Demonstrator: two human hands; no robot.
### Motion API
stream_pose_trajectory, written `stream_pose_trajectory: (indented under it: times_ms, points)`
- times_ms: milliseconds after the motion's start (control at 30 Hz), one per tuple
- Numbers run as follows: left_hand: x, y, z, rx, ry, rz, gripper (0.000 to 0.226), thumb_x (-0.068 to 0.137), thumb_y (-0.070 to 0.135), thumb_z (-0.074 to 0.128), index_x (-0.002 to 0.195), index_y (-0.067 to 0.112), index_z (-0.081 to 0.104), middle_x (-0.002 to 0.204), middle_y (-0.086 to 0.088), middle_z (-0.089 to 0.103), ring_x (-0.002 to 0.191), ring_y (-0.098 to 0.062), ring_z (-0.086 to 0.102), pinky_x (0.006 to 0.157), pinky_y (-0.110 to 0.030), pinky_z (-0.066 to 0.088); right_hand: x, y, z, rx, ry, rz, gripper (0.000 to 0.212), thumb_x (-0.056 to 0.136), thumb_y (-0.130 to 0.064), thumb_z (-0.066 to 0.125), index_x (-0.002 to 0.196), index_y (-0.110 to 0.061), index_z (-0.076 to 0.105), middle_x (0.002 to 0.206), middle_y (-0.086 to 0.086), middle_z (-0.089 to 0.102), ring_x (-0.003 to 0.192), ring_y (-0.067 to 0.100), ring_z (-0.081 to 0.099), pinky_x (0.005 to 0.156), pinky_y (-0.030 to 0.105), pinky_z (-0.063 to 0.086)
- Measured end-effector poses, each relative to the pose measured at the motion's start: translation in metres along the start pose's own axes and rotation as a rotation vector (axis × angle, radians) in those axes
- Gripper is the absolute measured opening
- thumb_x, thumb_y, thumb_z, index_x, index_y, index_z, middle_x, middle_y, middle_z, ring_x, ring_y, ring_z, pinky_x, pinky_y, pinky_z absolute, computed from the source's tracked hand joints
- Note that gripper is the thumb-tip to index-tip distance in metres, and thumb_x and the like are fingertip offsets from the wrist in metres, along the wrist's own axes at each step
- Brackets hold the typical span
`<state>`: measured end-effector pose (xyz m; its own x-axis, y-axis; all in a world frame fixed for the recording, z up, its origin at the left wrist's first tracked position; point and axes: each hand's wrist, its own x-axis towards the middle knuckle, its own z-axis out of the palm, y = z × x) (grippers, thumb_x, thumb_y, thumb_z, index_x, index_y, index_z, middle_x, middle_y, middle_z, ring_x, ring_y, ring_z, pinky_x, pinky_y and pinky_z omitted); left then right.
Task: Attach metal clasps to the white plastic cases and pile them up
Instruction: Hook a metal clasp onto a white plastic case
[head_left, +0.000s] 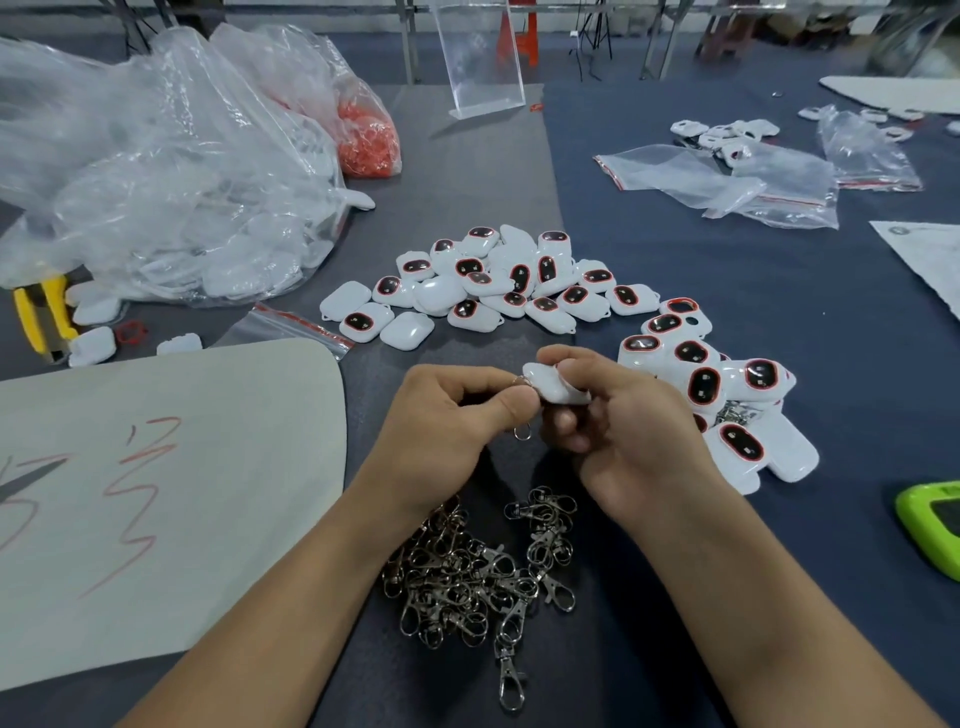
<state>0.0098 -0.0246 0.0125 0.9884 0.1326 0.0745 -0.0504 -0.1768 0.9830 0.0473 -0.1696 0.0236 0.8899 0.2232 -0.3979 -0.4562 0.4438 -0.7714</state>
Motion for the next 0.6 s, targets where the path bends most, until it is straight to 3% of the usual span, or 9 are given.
stream_pose_trajectory:
  times_ms: [100, 167, 300, 367, 400, 467, 533, 600]
  points:
    - [0.0, 0.0, 0.0, -0.003, 0.014, -0.008, 0.009, 0.086, 0.008, 0.076, 0.081, 0.013, 0.082, 0.071, -0.012, 0.069, 0.065, -0.008, 0.055, 0.066, -0.022, 0.044, -0.001, 0.003, 0.002, -0.017, 0.002, -0.042, 0.025, 0.094, 0.002, 0.05, 0.086, -0.007, 0.072, 0.061, 0.006, 0.064, 0.04, 0.012, 0.045, 0.036, 0.019, 0.032]
    - [0.0, -0.002, -0.001, 0.153, 0.063, 0.062, 0.012, 0.085, 0.009, 0.078, 0.074, 0.014, 0.081, 0.066, -0.006, 0.063, 0.061, -0.006, 0.053, 0.063, -0.019, 0.041, -0.001, 0.004, 0.002, -0.164, 0.034, -0.202, 0.027, 0.093, 0.003, 0.055, 0.081, -0.013, 0.073, 0.062, 0.004, 0.065, 0.041, 0.013, 0.046, 0.037, 0.019, 0.034]
    - [-0.005, -0.003, -0.003, 0.7, 0.009, 0.344, 0.018, 0.085, 0.017, 0.07, 0.069, 0.01, 0.072, 0.067, 0.0, 0.058, 0.067, -0.019, 0.054, 0.064, -0.037, 0.042, -0.008, 0.016, 0.0, -0.808, 0.088, -0.757, 0.021, 0.087, -0.007, 0.065, 0.085, -0.026, 0.074, 0.062, -0.013, 0.062, 0.05, 0.004, 0.051, 0.051, 0.013, 0.039]
    - [-0.005, -0.005, -0.005, 0.878, -0.028, 0.459, 0.014, 0.079, 0.017, 0.065, 0.069, 0.008, 0.069, 0.07, -0.003, 0.058, 0.068, -0.026, 0.051, 0.064, -0.041, 0.041, -0.011, 0.022, 0.0, -0.985, 0.056, -0.877, 0.017, 0.086, -0.015, 0.066, 0.09, -0.03, 0.072, 0.065, -0.02, 0.062, 0.056, 0.003, 0.057, 0.055, 0.009, 0.038]
    - [-0.005, -0.006, -0.006, 0.907, -0.016, 0.486, 0.014, 0.08, 0.017, 0.065, 0.071, 0.008, 0.069, 0.07, -0.003, 0.058, 0.068, -0.027, 0.051, 0.064, -0.04, 0.041, -0.011, 0.022, 0.001, -0.969, 0.061, -0.864, 0.017, 0.086, -0.016, 0.065, 0.091, -0.03, 0.073, 0.066, -0.019, 0.064, 0.057, 0.003, 0.058, 0.055, 0.01, 0.04]
    - [-0.005, -0.007, -0.005, 0.83, 0.062, 0.46, 0.015, 0.087, 0.021, 0.067, 0.078, 0.012, 0.075, 0.071, 0.002, 0.059, 0.069, -0.019, 0.053, 0.066, -0.03, 0.04, -0.007, 0.015, 0.001, -0.683, 0.091, -0.671, 0.019, 0.088, -0.01, 0.064, 0.087, -0.025, 0.075, 0.067, -0.005, 0.068, 0.05, 0.007, 0.054, 0.049, 0.019, 0.045]
    - [-0.005, -0.004, -0.003, 0.559, 0.115, 0.315, 0.009, 0.089, 0.023, 0.074, 0.083, 0.02, 0.079, 0.071, 0.009, 0.066, 0.069, -0.008, 0.058, 0.065, -0.017, 0.039, -0.003, 0.006, 0.003, -0.311, 0.106, -0.365, 0.026, 0.092, -0.001, 0.058, 0.084, -0.017, 0.076, 0.066, 0.003, 0.068, 0.042, 0.013, 0.049, 0.039, 0.021, 0.038]
    - [-0.002, -0.002, 0.001, 0.285, 0.066, 0.148, 0.007, 0.088, 0.018, 0.076, 0.084, 0.021, 0.081, 0.075, 0.008, 0.074, 0.07, -0.003, 0.065, 0.066, -0.013, 0.045, -0.001, 0.002, 0.003, -0.072, 0.075, -0.108, 0.025, 0.097, 0.0, 0.05, 0.089, -0.007, 0.074, 0.064, 0.006, 0.066, 0.039, 0.012, 0.046, 0.035, 0.02, 0.032]
